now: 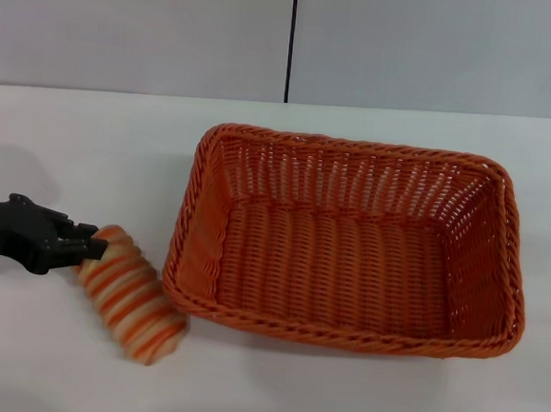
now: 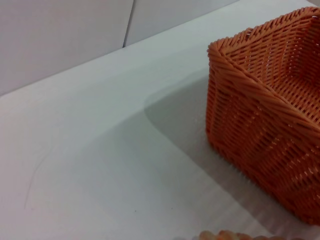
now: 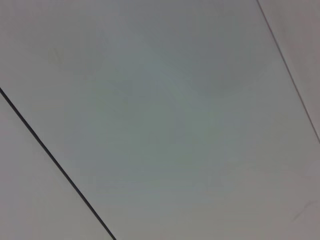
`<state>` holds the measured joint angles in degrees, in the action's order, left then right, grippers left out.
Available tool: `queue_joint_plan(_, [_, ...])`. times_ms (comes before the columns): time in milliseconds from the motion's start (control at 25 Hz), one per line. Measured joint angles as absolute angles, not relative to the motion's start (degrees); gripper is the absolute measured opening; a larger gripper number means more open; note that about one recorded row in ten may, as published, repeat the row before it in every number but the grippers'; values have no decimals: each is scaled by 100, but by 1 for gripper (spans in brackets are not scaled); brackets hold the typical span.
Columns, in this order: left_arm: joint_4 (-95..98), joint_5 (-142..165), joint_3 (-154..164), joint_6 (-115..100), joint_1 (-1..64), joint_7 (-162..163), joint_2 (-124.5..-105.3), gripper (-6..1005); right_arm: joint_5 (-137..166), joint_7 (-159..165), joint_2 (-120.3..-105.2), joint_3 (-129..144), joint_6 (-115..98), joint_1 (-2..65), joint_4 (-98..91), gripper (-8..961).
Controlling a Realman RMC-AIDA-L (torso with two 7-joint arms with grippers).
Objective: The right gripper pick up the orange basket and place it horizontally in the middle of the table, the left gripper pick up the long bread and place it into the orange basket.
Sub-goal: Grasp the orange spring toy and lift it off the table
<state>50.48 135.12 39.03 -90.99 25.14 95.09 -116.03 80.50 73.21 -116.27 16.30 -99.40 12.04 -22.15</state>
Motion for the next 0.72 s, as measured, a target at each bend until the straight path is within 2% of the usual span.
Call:
queue_joint_plan(240, [5053,13508,3902,-9117,2536,9509,-11592,240,8050,7322,-11627,1611,-9941,1204,-2215,556])
queue_joint_plan(560, [5062,13501,3893,-9130,2543,9509,-11575,142,8029,7327,-11619,1562,-9956,1208,-2215,556])
queue_joint_plan(720, [5092,13500,3891,-9132,2549,9509,-11575,134,7999,7329,-11619,1562,-9963,1212,-2215,556])
